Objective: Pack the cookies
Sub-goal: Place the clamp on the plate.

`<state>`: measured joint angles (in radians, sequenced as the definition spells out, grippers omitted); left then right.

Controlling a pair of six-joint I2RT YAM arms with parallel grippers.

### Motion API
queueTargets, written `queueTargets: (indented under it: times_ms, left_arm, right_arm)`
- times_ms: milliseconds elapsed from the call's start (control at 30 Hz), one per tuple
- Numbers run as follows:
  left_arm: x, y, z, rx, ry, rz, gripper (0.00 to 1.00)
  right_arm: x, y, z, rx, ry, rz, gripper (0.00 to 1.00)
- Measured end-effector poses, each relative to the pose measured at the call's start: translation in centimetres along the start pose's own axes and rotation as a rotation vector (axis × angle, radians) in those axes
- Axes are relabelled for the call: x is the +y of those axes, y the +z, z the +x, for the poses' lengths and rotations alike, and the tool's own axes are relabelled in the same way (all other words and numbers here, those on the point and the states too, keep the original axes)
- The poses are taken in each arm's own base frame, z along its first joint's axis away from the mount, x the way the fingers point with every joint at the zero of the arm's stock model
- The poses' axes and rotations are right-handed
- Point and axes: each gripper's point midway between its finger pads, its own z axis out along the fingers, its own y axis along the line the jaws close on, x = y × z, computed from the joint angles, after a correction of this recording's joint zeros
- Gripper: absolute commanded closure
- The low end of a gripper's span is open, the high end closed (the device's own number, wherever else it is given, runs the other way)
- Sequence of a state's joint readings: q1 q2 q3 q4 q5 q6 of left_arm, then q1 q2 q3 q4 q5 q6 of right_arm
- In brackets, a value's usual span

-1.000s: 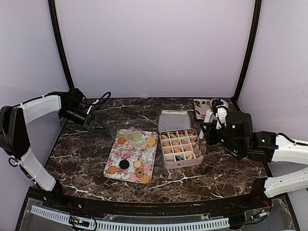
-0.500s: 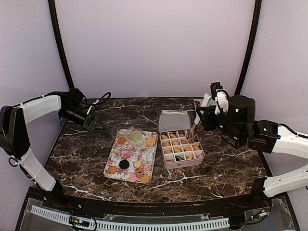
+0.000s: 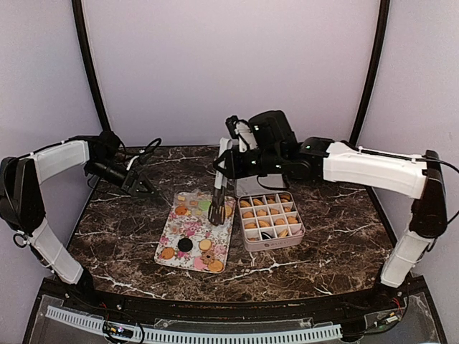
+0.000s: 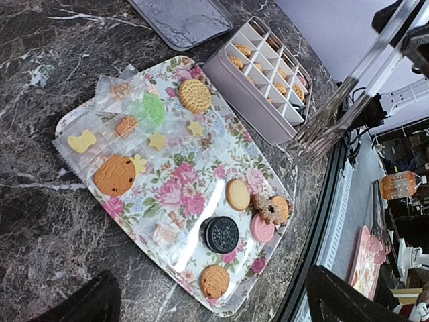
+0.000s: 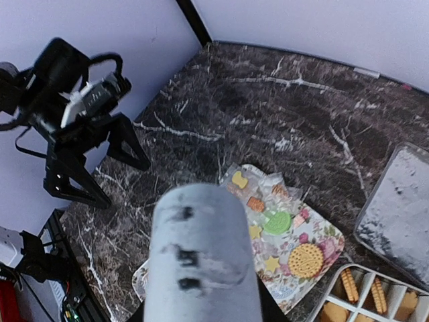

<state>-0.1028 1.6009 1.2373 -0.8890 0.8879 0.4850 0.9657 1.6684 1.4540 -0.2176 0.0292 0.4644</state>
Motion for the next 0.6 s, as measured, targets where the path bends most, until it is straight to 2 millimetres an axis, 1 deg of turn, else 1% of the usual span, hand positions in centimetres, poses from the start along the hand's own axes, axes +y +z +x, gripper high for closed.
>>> queueTargets:
  times_ms: [100,167,267,333,400,467,600]
  left_arm:
    - [0.7,-0.4,0.1,-0.006,-0.017,-0.014,0.01]
    - [0.9,-0.6,0.1,-0.01,-0.023,-0.021,0.01]
    - [1.0,-0.7,0.2,-0.011,-0.025,-0.024,0.01]
    - [1.1,-0.7,0.2,-0.011,-0.026,-0.025,0.01]
    - [1.1,-0.6,0.4,-0.009,-0.03,-0.024,0.01]
    - [1.2,-0.5,0.7,-0.004,-0.038,-0.022,0.01]
    - [1.3,-0.3,1.1,0.005,-0.046,-0.022,0.01]
  right_arm:
    - [0.4,4.6,2.4,0.134,0.025,-0.022,0.72]
    - [0.3,7.6,4.6,0.223,0.047,-0.032,0.72]
    - [-0.3,10.8,7.6,0.33,0.078,-0.02,0.7]
    - [-0.3,12.8,8.1,0.351,0.099,-0.02,0.66]
    - [-0.4,14.1,8.2,0.368,0.12,-0.015,0.6]
    - [-0.6,15.2,8.4,0.382,0.138,-0.003,0.5]
    - [-1.6,16.4,9.9,0.414,0.174,0.039,0.43]
